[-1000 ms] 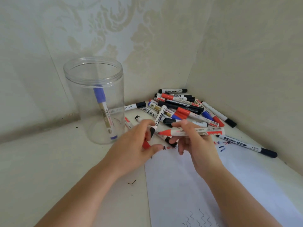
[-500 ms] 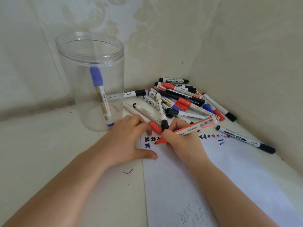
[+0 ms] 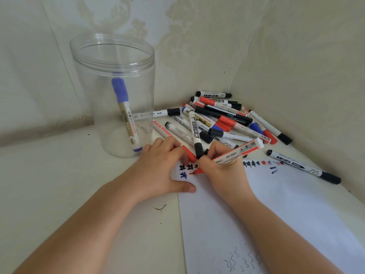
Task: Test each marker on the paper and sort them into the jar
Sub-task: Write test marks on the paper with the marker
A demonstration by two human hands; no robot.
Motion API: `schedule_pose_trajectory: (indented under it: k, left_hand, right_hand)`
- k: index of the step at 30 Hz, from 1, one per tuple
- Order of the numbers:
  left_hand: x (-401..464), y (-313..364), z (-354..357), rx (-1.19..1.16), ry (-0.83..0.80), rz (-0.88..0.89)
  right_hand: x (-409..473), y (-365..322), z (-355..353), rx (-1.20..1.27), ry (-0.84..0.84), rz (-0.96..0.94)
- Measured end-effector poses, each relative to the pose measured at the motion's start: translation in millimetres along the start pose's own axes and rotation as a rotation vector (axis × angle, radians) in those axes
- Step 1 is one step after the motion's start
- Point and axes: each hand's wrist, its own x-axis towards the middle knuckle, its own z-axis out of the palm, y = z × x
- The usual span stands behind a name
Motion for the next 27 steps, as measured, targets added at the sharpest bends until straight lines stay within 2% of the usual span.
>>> schedule_pose_trajectory:
  k: [3, 8, 13, 17, 21, 24, 27]
  left_hand:
    - [0.0, -0.3, 0.4, -0.006, -0.008, -0.010]
    - [-0.3, -0.6, 0.9, -0.009, -0.003, -0.005]
    - [-0.7, -0.1, 1.1, -0.013, 0.004, 0.001]
    - [-1.4, 0.3, 0.6, -0.034, 0.010, 0.008]
    - [-2.0, 2.3, -0.9, -0.059, 0.028, 0.011]
    - [-4.5, 5.2, -4.1, -0.098, 0.045, 0.021]
    - [-6.8, 7.7, -5.8, -0.255, 0.130, 0.029]
  right_hand:
    - [-1.1, -0.8, 1.1, 0.007, -0.063, 0.021]
    - [0.6, 1.3, -0.5, -0.007, -0.006, -0.015]
    - [0.2, 1.0, -1.1, -0.005, -0.069, 0.022]
    - [1.0, 1.5, -1.3, -0.002, -0.018, 0.017]
    - [0.9, 0.5, -2.6, 0.009, -0.059, 0.039]
    - [1.5, -0.6, -9.8, 0.188, 0.038, 0.066]
    - [1.4, -5.2, -19.3, 0.413, 0.072, 0.105]
